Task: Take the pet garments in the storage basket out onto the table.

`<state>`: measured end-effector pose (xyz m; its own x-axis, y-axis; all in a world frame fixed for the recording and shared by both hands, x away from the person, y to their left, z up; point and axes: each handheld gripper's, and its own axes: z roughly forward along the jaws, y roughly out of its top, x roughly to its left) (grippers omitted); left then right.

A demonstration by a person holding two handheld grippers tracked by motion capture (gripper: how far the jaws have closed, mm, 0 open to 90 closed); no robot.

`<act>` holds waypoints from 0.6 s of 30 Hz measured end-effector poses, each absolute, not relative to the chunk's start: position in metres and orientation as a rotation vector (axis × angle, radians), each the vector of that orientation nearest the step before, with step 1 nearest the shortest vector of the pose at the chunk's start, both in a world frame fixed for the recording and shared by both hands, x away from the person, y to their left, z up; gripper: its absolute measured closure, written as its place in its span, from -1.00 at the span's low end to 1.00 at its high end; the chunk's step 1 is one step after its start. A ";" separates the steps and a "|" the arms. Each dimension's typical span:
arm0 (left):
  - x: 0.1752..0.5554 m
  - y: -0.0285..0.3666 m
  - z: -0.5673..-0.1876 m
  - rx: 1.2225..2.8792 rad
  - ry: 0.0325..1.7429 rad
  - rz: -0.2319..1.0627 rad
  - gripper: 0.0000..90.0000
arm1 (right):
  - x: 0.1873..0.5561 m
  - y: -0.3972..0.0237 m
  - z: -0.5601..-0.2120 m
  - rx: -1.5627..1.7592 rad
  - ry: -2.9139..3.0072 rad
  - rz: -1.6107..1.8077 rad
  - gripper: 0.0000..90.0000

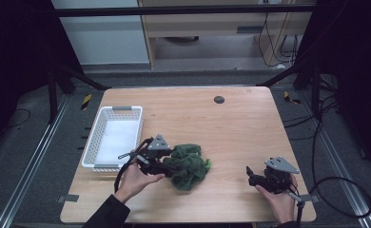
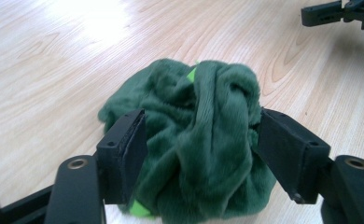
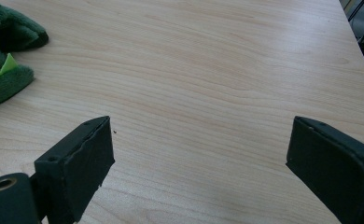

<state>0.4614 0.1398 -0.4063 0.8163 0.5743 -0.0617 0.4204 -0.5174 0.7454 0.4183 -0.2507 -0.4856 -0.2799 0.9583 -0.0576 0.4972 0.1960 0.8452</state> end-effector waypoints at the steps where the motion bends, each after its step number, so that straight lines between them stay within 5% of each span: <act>1: 0.459 0.143 -0.408 2.179 0.739 0.251 -0.27 | 0.419 -0.251 -0.486 1.351 1.872 0.978 -0.84; 18: 0.428 0.197 -0.428 2.013 0.910 0.313 -0.05 | 0.418 -0.249 -0.487 1.349 1.882 0.977 -0.83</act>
<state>0.4278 0.1969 -0.4276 0.6997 0.7047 -0.1178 0.4827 -0.3448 0.8050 0.4181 -0.2487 -0.4868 -0.2873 0.9558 -0.0629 0.4987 0.2053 0.8421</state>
